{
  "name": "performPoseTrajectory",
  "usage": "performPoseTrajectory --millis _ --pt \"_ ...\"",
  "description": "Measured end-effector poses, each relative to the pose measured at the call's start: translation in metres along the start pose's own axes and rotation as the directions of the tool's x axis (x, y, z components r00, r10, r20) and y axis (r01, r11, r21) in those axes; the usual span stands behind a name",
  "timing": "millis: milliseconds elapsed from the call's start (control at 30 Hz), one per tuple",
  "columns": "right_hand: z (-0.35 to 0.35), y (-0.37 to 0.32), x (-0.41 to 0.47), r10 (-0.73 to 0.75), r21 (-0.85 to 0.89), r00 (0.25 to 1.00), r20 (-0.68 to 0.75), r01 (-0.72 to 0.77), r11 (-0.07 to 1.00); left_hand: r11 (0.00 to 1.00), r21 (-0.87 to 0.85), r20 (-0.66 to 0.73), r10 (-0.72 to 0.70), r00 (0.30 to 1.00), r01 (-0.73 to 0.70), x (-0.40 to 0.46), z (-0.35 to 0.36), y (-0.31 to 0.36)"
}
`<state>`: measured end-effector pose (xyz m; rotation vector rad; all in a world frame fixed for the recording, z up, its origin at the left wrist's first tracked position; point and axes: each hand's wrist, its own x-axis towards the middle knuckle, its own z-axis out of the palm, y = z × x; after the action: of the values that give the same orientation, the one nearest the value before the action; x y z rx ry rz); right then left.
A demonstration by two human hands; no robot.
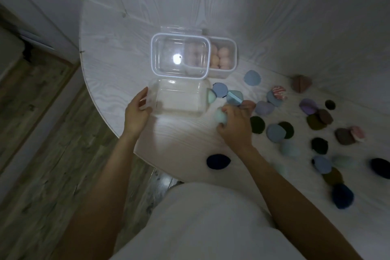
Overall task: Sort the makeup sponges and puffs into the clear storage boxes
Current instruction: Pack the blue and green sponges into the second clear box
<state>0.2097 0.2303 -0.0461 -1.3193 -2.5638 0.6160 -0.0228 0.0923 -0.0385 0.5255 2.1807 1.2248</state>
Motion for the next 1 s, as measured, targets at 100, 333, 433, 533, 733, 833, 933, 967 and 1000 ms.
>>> performPoseTrajectory --millis 100,333,433,533,733,833,933,967,1000 --pt "-0.006 0.018 0.01 0.077 -0.11 0.997 -0.019 -0.078 0.991 0.997 0.065 -0.016 0.04 0.999 -0.039 -0.005 0.002 -0.001" --pt "-0.009 0.023 -0.012 -0.094 -0.02 0.996 0.002 0.094 0.995 0.994 0.106 0.01 0.013 1.0 -0.014 -0.008 0.011 0.006" --pt "-0.008 0.038 -0.033 -0.08 -0.004 0.991 0.103 0.081 0.997 0.975 0.192 -0.079 0.127 0.989 -0.11 -0.018 0.013 0.01" --pt "-0.005 0.047 -0.049 -0.06 0.023 0.991 0.119 0.058 0.998 0.911 0.334 -0.125 0.296 0.947 -0.241 -0.036 0.017 0.013" --pt "-0.001 0.036 -0.039 -0.01 0.103 0.998 0.069 0.003 0.995 0.627 0.415 0.097 0.689 0.718 -0.659 -0.065 0.054 0.022" --pt "-0.001 0.023 -0.016 -0.043 0.019 0.995 0.089 0.042 0.999 0.495 0.445 0.294 0.707 0.644 -0.747 -0.055 0.079 0.034" --pt "0.003 0.013 0.002 -0.079 -0.042 0.992 0.098 0.084 0.996 0.372 0.541 0.417 0.66 0.625 -0.754 -0.029 0.103 0.056" --pt "0.004 0.01 0.006 -0.073 -0.032 0.992 0.101 0.076 0.997 0.326 0.591 0.463 0.612 0.641 -0.738 -0.022 0.109 0.065" --pt "0.004 0.009 0.01 -0.055 -0.011 0.994 0.096 0.056 0.998 0.268 0.654 0.51 0.534 0.674 -0.708 -0.016 0.116 0.074"
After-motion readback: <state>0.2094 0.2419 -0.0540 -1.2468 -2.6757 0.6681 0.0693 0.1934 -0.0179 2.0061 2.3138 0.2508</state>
